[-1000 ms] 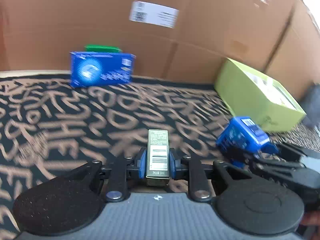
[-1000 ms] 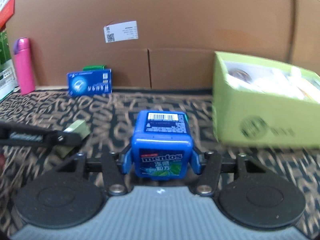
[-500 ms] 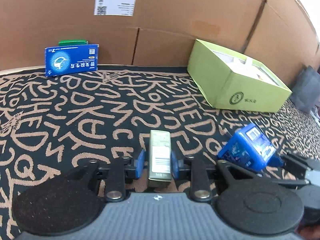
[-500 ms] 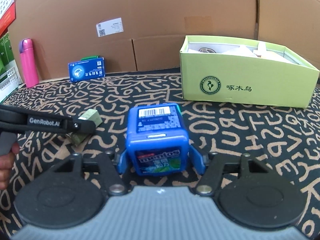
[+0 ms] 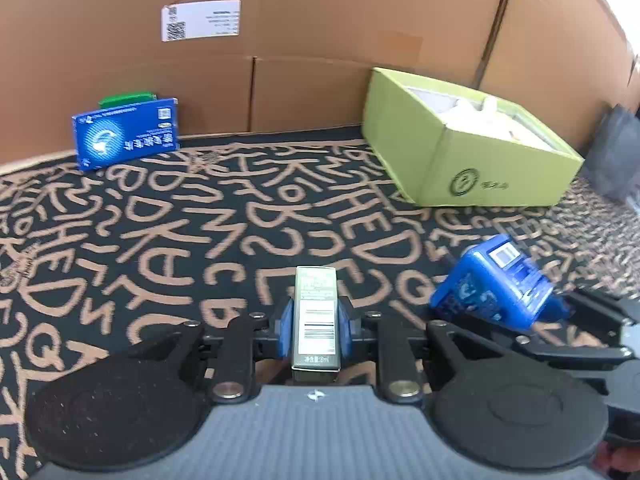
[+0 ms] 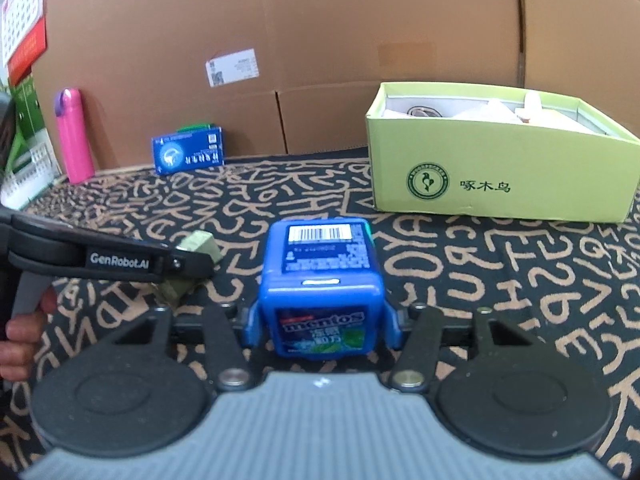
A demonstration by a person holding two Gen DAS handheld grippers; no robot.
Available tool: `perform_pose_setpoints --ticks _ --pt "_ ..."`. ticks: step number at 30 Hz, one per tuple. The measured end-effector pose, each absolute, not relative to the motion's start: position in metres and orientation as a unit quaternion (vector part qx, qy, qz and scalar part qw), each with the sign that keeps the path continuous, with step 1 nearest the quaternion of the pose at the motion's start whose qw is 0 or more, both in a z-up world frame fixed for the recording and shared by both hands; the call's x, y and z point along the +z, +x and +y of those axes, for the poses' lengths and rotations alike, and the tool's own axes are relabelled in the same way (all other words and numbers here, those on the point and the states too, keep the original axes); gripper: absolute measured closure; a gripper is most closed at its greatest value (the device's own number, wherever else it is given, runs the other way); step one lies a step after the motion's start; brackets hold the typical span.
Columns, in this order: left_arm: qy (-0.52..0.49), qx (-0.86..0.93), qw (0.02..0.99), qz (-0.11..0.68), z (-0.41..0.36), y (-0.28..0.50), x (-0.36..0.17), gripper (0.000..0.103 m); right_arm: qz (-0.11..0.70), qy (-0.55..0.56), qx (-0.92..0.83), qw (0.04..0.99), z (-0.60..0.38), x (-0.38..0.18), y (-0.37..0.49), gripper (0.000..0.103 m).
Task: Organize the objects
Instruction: 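Carry the green-white box and Mentos bottle into the lime-green box and release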
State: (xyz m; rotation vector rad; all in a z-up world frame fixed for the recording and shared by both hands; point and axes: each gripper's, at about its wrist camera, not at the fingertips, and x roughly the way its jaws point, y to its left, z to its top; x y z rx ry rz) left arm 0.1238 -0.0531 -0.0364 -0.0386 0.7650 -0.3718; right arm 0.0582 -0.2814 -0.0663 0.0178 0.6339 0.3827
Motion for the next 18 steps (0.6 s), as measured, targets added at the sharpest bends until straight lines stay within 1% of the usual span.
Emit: perform_pose_setpoints --ticks 3,9,14,18 --pt "-0.026 -0.204 0.911 0.357 -0.062 0.123 -0.021 0.080 0.292 0.012 0.183 0.939 -0.293 -0.053 0.055 0.048" --pt "-0.032 -0.260 0.916 0.304 -0.101 0.134 0.033 0.080 0.230 0.001 0.156 0.961 -0.325 -0.010 0.062 0.048" --pt "-0.026 -0.280 0.922 0.265 -0.142 0.157 0.069 0.080 0.180 -0.025 0.112 0.977 -0.351 0.023 0.087 0.048" --pt "-0.023 -0.275 0.926 0.258 -0.173 0.189 0.081 0.080 0.162 -0.041 0.078 0.983 -0.367 0.035 0.124 0.048"
